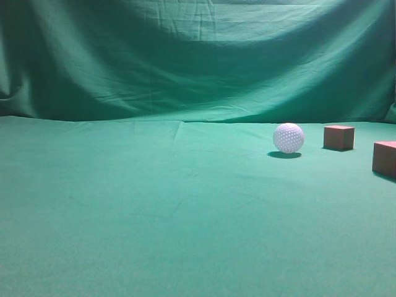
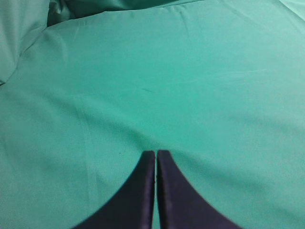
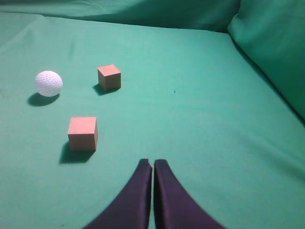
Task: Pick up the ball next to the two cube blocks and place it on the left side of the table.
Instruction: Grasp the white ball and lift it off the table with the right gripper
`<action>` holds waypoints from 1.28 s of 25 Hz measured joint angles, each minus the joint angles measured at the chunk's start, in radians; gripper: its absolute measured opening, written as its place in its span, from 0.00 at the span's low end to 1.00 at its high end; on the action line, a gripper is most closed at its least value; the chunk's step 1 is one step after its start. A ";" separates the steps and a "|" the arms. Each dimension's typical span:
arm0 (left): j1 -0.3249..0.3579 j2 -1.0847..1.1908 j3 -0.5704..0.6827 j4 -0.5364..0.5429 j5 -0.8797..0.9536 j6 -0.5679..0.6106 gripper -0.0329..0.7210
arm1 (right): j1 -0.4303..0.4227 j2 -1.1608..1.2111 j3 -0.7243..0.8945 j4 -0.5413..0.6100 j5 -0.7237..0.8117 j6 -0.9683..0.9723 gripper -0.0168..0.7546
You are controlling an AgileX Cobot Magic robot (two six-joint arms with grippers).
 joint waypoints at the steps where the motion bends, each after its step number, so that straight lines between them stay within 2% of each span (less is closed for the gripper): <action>1: 0.000 0.000 0.000 0.000 0.000 0.000 0.04 | 0.000 0.000 0.000 0.000 0.000 0.000 0.02; 19: 0.000 0.000 0.000 0.000 0.000 0.000 0.04 | 0.000 0.000 0.000 -0.024 0.000 -0.014 0.02; 22: 0.000 0.000 0.000 0.000 0.000 0.000 0.04 | 0.000 0.000 0.004 -0.022 -0.099 -0.023 0.02; 27: 0.000 0.000 0.000 0.000 0.000 0.000 0.04 | 0.000 0.000 0.004 0.040 -0.506 0.068 0.02; 29: 0.000 0.000 0.000 0.000 0.000 0.000 0.04 | 0.000 0.000 0.004 0.040 -0.603 0.099 0.02; 30: 0.000 0.000 0.000 0.000 0.000 0.000 0.04 | 0.000 0.000 -0.006 0.040 -0.593 0.127 0.02; 32: 0.000 0.000 0.000 0.000 0.000 0.000 0.04 | 0.000 0.000 -0.086 0.040 -0.475 0.198 0.02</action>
